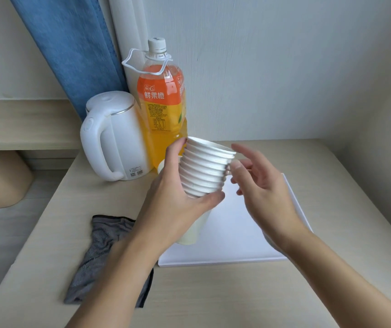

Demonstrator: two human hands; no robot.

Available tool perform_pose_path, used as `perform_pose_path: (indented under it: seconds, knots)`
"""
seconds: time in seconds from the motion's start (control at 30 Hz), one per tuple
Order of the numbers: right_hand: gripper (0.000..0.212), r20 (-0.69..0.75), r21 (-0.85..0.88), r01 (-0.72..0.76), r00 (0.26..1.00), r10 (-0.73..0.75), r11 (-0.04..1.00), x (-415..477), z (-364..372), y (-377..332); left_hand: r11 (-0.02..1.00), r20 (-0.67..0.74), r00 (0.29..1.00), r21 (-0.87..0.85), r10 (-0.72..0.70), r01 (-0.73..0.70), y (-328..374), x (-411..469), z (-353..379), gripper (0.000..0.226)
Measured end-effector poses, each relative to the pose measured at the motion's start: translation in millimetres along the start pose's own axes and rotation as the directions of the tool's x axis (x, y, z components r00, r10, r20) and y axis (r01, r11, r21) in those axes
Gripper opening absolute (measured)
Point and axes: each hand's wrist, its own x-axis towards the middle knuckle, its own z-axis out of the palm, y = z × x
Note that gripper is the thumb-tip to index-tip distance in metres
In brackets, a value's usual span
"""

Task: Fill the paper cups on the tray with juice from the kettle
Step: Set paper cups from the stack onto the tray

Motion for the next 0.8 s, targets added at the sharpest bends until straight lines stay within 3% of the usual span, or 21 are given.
perform_pose_path:
  seconds: [0.17,0.33,0.47,0.63,0.7,0.8]
  knots:
    - [0.014,0.045,0.014,-0.016,0.999,0.016,1.000,-0.9,-18.2,-1.4,1.000,0.058,0.998,0.014,0.019,-0.020,4.0,-2.4,12.7,0.093]
    - [0.020,0.099,0.040,-0.035,0.995,0.031,0.999,1.9,-40.5,-3.4,0.999,0.113,0.993,0.031,0.014,-0.018,7.5,-1.2,17.8,0.092]
    - [0.019,0.051,0.047,0.026,0.998,-0.028,0.999,4.8,-47.9,-3.0,1.000,0.162,0.987,-0.008,-0.015,0.016,11.0,1.1,25.6,0.091]
    - [0.015,-0.107,0.111,0.078,0.992,-0.066,0.991,16.3,-59.7,-5.2,1.000,0.207,0.978,-0.008,-0.005,0.007,11.4,0.4,30.2,0.094]
    - [0.011,-0.037,0.090,0.032,0.999,-0.028,0.995,16.0,-59.9,-5.0,1.000,0.198,0.980,-0.015,-0.001,0.004,10.9,0.9,29.9,0.094]
    - [0.024,0.023,0.094,-0.040,0.999,0.038,0.995,12.6,-54.2,-2.5,1.000,0.203,0.979,-0.008,-0.010,0.012,11.6,1.2,29.6,0.093]
